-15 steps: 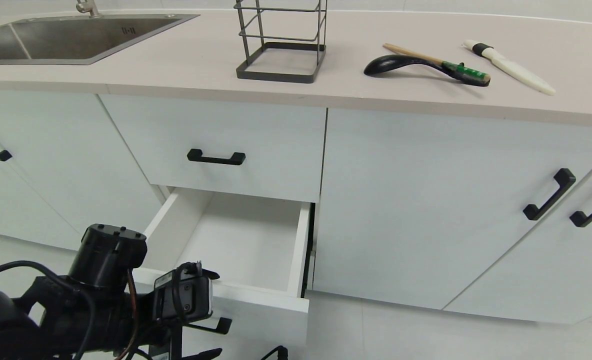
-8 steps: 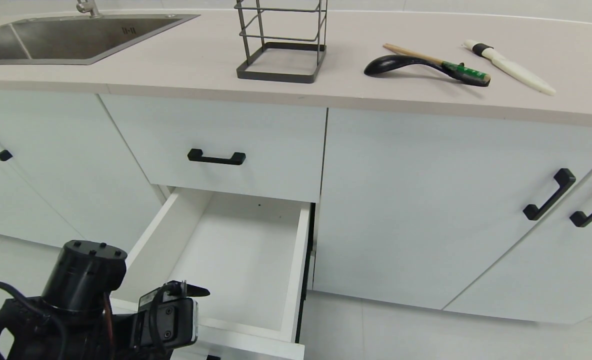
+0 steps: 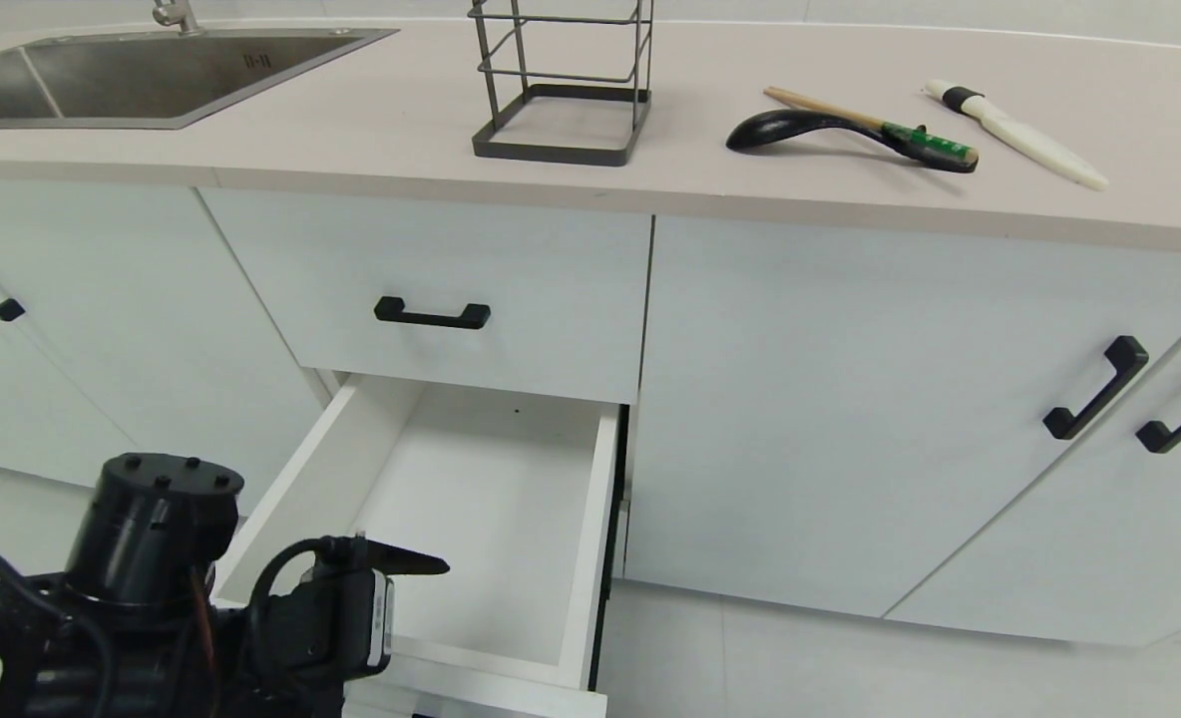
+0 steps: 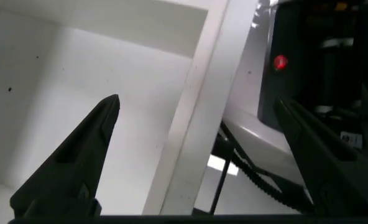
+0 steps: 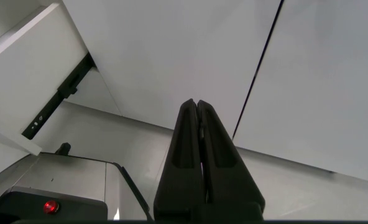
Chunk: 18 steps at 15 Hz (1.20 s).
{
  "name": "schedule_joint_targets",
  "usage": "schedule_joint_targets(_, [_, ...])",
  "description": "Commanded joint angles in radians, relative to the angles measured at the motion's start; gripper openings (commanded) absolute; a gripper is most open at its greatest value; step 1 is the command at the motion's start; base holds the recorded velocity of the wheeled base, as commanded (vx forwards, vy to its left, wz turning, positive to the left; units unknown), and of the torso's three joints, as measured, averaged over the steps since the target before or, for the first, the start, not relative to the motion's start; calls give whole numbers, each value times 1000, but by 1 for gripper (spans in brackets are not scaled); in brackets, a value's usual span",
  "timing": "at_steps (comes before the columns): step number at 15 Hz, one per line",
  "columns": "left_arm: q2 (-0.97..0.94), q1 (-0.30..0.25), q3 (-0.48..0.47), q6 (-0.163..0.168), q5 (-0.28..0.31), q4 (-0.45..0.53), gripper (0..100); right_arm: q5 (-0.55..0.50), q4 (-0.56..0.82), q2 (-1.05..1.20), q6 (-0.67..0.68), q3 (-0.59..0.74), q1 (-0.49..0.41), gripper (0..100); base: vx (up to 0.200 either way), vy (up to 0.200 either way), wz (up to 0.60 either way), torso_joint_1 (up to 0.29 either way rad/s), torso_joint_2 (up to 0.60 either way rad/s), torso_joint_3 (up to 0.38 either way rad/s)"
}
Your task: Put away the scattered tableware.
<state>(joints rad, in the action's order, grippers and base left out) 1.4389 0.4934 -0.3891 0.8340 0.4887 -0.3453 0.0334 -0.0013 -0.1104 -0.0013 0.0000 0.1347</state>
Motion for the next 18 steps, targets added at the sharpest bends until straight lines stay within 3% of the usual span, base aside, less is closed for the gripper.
schedule_joint_targets(1, [-41, 40, -45, -55, 7, -7, 100, 0, 0, -2, 0, 0, 0, 0, 0, 0, 0, 0, 0, 0])
schedule_joint_targets(2, [-66, 88, -50, -165, 8, -23, 100, 0, 0, -2, 0, 0, 0, 0, 0, 0, 0, 0, 0, 0])
schedule_joint_targets(3, [-80, 113, -36, -254, -1, -55, 100, 0, 0, -2, 0, 0, 0, 0, 0, 0, 0, 0, 0, 0])
schedule_joint_targets(4, [-89, 128, -17, -319, -12, -93, 100, 0, 0, -2, 0, 0, 0, 0, 0, 0, 0, 0, 0, 0])
schedule_joint_targets(5, [-107, 136, 4, -420, -62, -158, 100, 0, 0, -2, 0, 0, 0, 0, 0, 0, 0, 0, 0, 0])
schedule_joint_targets(6, [-141, 136, 12, -538, -122, -195, 100, 0, 0, -2, 0, 0, 0, 0, 0, 0, 0, 0, 0, 0])
schedule_joint_targets(8, [-207, 96, 3, -719, -130, -238, 100, 0, 0, -2, 0, 0, 0, 0, 0, 0, 0, 0, 0, 0])
schedule_joint_targets(9, [-270, 42, 4, -800, -110, -305, 100, 0, 0, -2, 0, 0, 0, 0, 0, 0, 0, 0, 0, 0])
schedule_joint_targets(11, [-374, 24, 7, -802, -9, -359, 100, 0, 0, -2, 0, 0, 0, 0, 0, 0, 0, 0, 0, 0])
schedule_joint_targets(12, [-414, 22, 9, -800, -9, -359, 100, 0, 0, -2, 0, 0, 0, 0, 0, 0, 0, 0, 0, 0])
schedule_joint_targets(13, [-474, -13, 7, -790, -35, -359, 100, 0, 0, -2, 0, 0, 0, 0, 0, 0, 0, 0, 0, 0])
schedule_joint_targets(14, [-512, -79, 9, -774, -52, -359, 100, 0, 0, -2, 0, 0, 0, 0, 0, 0, 0, 0, 0, 0])
schedule_joint_targets(16, [-640, -289, 39, -736, -53, -363, 100, 0, 0, -2, 0, 0, 0, 0, 0, 0, 0, 0, 0, 0])
schedule_joint_targets(17, [-677, -315, 56, -744, -56, -362, 100, 0, 0, -2, 0, 0, 0, 0, 0, 0, 0, 0, 0, 0])
schedule_joint_targets(18, [-808, -375, 135, -770, -58, -348, 100, 0, 0, -2, 0, 0, 0, 0, 0, 0, 0, 0, 0, 0])
